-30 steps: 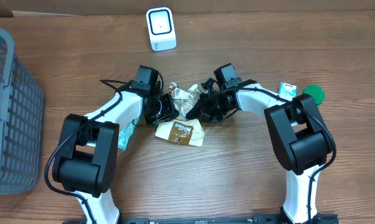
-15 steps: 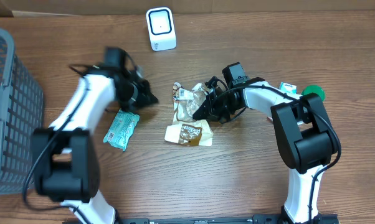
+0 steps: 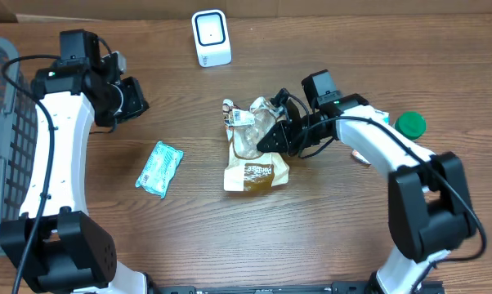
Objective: Scan the item barcode
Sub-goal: 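Release with the left gripper and lift the bread bag toward the scanner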
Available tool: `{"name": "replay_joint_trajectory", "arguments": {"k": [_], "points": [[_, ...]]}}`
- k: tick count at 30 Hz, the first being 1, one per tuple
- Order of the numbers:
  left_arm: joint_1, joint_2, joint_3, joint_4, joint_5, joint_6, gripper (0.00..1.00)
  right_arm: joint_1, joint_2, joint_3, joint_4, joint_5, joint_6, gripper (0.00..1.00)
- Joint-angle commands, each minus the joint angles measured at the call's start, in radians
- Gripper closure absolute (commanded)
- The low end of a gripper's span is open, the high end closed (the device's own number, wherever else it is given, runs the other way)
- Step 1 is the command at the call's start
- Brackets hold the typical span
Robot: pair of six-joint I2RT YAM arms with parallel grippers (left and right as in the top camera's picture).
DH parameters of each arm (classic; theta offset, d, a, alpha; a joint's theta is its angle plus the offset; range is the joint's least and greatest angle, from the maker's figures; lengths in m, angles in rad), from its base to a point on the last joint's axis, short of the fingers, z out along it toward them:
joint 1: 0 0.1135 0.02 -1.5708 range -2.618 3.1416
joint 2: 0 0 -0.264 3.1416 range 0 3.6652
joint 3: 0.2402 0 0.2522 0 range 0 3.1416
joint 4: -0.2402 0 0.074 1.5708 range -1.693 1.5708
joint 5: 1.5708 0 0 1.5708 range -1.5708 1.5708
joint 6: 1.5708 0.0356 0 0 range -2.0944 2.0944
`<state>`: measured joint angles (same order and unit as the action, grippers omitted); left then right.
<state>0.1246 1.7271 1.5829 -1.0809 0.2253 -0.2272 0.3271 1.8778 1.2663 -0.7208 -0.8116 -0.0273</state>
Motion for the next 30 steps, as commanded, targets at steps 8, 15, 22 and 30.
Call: {"name": "replay_joint_trajectory", "arguments": {"k": [8, 15, 22, 30], "points": [[0.01, 0.002, 0.009, 0.01, -0.14, 0.094, 0.96, -0.009, -0.111, -0.001, -0.049, -0.197, -0.031, 0.96], [0.075, 0.002, 0.01, 0.039, -0.153, 0.093, 0.87, -0.008, -0.133, 0.0, -0.063, -0.205, -0.03, 0.96], [0.117, 0.002, 0.01, 0.038, -0.154, 0.093, 0.58, 0.003, -0.142, 0.051, -0.161, -0.139, -0.031, 0.96], [0.117, 0.002, 0.009, 0.038, -0.155, 0.093, 0.01, 0.037, -0.142, 0.069, -0.212, -0.037, -0.029, 0.96]]}}
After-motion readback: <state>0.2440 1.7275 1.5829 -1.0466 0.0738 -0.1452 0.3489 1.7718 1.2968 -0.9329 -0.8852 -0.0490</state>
